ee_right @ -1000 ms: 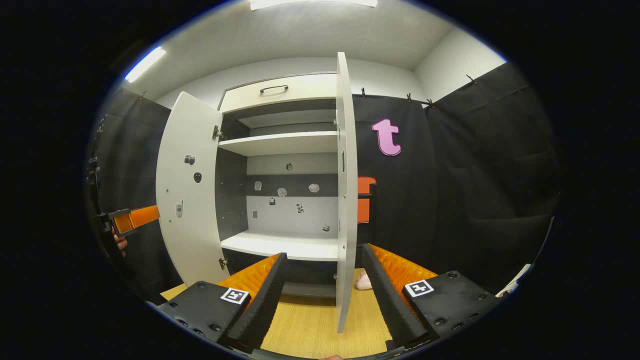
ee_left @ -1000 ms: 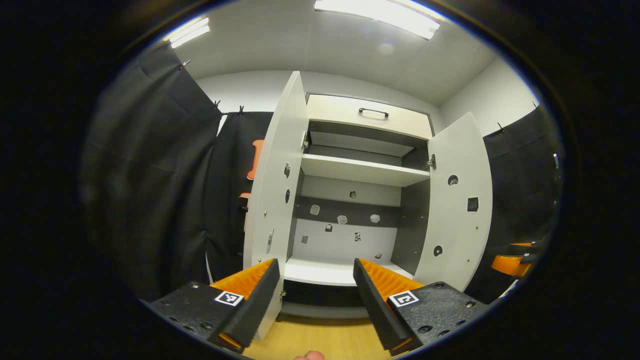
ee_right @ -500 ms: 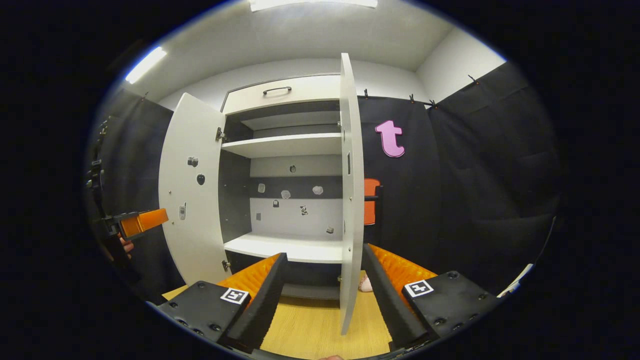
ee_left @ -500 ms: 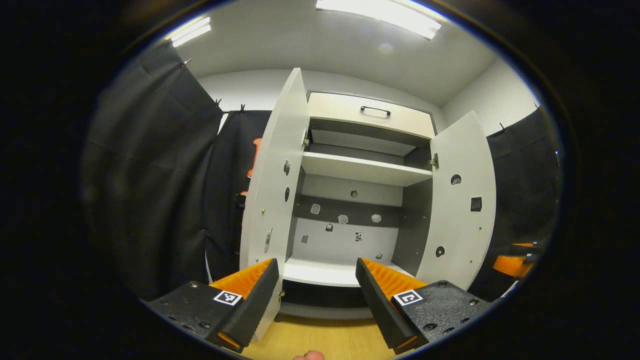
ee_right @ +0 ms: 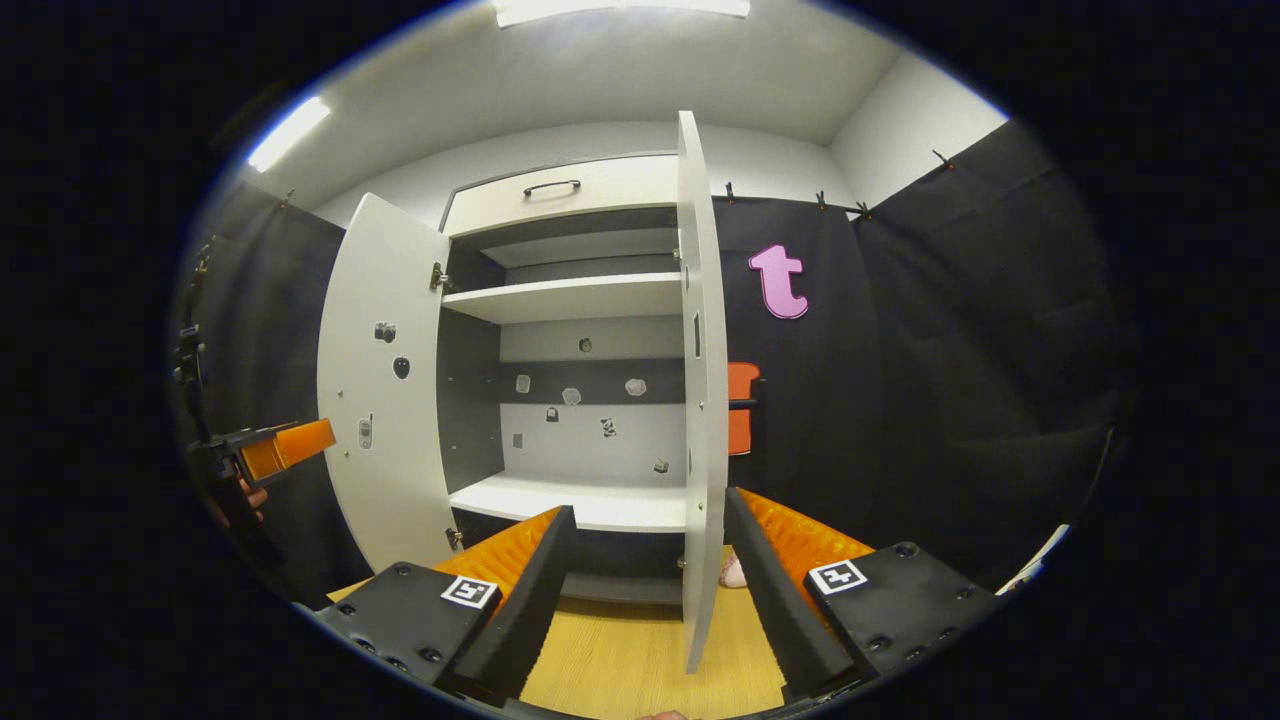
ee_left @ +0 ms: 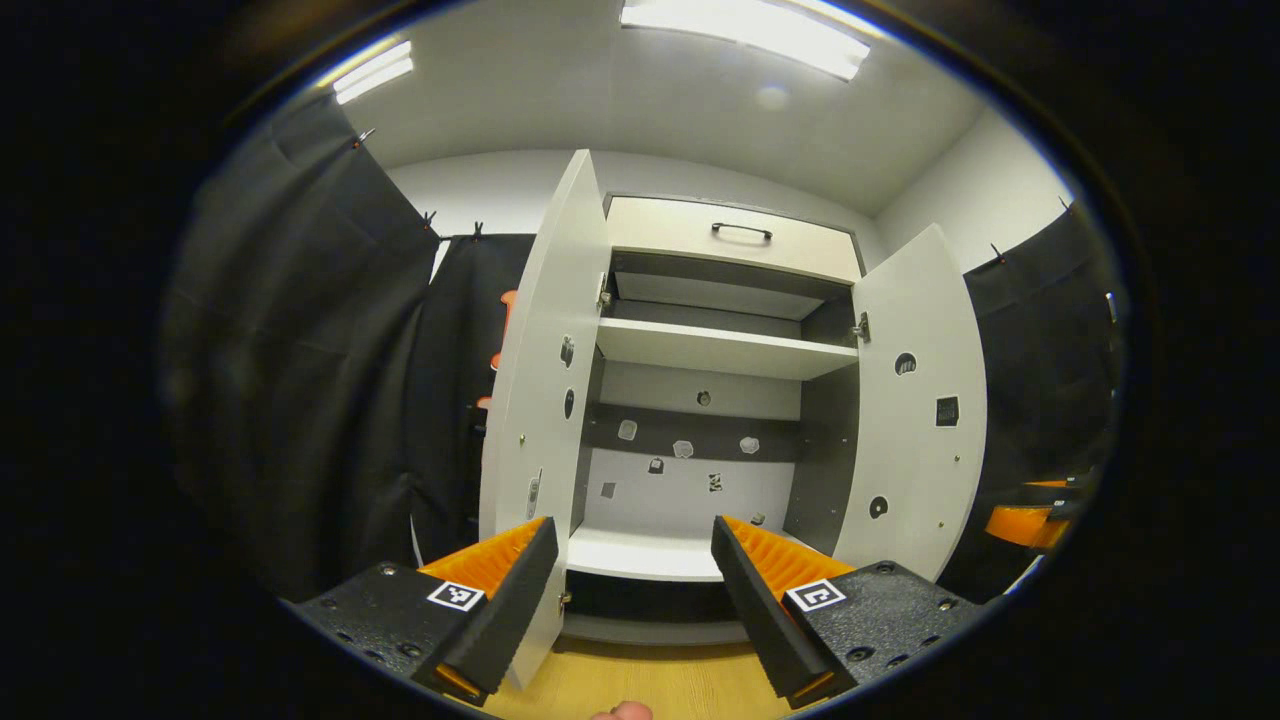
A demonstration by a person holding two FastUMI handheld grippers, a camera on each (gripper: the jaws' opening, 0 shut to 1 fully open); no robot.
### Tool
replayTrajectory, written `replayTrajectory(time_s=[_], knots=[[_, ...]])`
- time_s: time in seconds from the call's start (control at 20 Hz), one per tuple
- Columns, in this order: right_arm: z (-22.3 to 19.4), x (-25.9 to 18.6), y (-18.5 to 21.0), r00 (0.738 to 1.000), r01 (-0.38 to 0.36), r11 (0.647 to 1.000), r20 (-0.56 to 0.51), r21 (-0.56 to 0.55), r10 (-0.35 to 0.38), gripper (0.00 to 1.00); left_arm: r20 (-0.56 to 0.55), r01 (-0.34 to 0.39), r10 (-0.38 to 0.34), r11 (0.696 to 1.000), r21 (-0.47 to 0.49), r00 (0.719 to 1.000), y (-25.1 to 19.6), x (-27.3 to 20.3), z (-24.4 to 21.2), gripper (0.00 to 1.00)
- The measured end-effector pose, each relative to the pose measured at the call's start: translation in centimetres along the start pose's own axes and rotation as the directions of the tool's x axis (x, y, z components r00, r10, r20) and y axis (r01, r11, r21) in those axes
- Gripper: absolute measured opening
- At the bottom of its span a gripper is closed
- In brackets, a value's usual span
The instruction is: Open the right door of the double-door shoe cabinet with the right hand, and open the left door with the left hand.
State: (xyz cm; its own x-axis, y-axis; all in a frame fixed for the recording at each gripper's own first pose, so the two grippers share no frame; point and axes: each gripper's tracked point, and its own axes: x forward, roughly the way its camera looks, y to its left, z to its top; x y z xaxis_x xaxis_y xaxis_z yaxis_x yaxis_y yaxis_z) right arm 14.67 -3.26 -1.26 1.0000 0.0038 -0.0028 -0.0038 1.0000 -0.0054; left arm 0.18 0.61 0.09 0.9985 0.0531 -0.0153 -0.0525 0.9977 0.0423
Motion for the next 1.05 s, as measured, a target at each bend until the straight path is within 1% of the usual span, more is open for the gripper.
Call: replayTrajectory(time_s=[0.05,0.1,0.15,0.3,0.35,0.4,0.55,0.6,0.7,0.75,1.05], knots=[[-0.01,0.00,-0.04,1.000,0.001,1.000,0.000,0.000,-0.001,0.98,0.002,0.000,0.000,1.000,0.002,1.000,0.03,0.03,0.03,0.95],[-0.01,0.00,-0.01,1.000,0.001,1.000,-0.001,0.000,-0.001,0.98,0.002,0.000,0.000,1.000,0.002,1.000,0.03,0.04,0.02,0.92],[-0.02,-0.02,0.00,1.000,0.001,1.000,0.000,0.000,-0.001,0.98,0.002,-0.001,0.001,1.000,0.002,1.000,0.09,0.00,0.05,0.95],[-0.08,-0.03,0.07,1.000,0.000,1.000,-0.002,0.005,0.000,0.97,0.002,0.001,-0.001,1.000,0.002,1.000,0.05,-0.08,-0.06,0.94],[-0.13,-0.03,0.11,1.000,-0.001,1.000,-0.003,0.007,0.001,0.97,0.002,0.001,-0.001,1.000,0.003,1.000,0.06,-0.16,-0.06,0.91],[-0.15,-0.08,0.13,1.000,0.000,1.000,-0.005,0.007,0.000,0.97,0.001,0.000,0.000,1.000,0.006,1.000,0.14,-0.14,-0.11,0.95],[-0.18,-0.05,0.14,1.000,-0.001,1.000,-0.007,0.005,0.001,0.97,0.000,0.000,0.000,1.000,0.008,1.000,0.17,-0.06,-0.21,0.95],[-0.24,-0.14,0.14,1.000,-0.001,1.000,-0.008,0.004,0.001,0.97,-0.001,0.000,0.000,1.000,0.007,1.000,0.18,-0.13,-0.17,0.92],[-0.25,-0.11,0.13,1.000,0.000,1.000,-0.009,0.004,0.000,0.97,-0.002,0.000,0.000,1.000,0.005,1.000,0.25,-0.09,-0.20,0.92],[-0.26,-0.12,0.12,1.000,0.001,1.000,-0.009,0.004,0.000,0.98,-0.002,0.001,-0.001,1.000,0.006,1.000,0.22,-0.16,-0.23,0.95],[-0.21,-0.10,0.15,1.000,0.001,1.000,-0.007,0.003,-0.001,0.98,-0.002,0.001,-0.001,1.000,0.005,1.000,0.34,-0.20,-0.28,0.95]])
